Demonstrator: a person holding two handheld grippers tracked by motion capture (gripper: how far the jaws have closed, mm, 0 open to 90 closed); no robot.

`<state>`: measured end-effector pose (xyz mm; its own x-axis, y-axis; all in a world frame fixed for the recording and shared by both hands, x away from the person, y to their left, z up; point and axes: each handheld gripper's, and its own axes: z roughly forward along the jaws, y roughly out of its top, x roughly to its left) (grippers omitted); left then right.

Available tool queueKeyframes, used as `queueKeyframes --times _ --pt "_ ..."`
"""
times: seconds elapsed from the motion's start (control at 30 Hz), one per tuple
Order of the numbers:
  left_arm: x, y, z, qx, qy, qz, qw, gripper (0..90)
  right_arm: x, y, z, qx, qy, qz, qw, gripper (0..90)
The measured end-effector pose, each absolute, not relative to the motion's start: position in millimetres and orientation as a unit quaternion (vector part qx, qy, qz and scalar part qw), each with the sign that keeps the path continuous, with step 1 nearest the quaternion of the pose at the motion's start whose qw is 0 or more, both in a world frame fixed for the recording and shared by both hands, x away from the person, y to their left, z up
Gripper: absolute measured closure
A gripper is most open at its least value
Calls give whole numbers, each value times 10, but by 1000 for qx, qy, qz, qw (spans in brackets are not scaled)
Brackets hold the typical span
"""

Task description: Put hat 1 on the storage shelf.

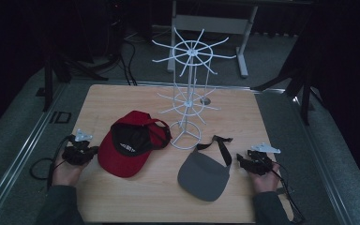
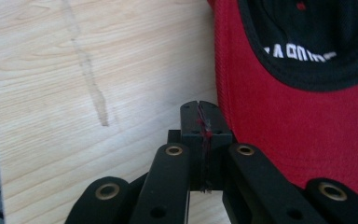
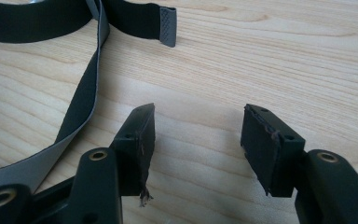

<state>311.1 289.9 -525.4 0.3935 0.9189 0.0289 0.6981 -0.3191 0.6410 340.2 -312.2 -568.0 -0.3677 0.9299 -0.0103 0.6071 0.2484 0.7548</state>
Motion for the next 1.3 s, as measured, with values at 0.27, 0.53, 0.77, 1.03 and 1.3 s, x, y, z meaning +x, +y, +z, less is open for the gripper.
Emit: queueKeyframes --times 0.27,0.53,0.77,1.03,1.3 --pt "3059 2729 -5256 810 483 181 279 900 3402 -3122 -5680 510 754 340 237 447" --pt "3030 2512 -5277 835 447 159 280 900 3402 -3123 -5681 509 754 340 237 447" --pt "3068 2454 -5278 834 447 155 285 837 3402 -3123 -5681 509 754 341 237 444" --pt "3028 2656 -5139 807 476 174 304 726 3404 -3122 -5681 509 755 341 237 442" --pt "2958 2729 -5068 799 471 154 341 628 3404 -3122 -5680 508 755 340 237 441"
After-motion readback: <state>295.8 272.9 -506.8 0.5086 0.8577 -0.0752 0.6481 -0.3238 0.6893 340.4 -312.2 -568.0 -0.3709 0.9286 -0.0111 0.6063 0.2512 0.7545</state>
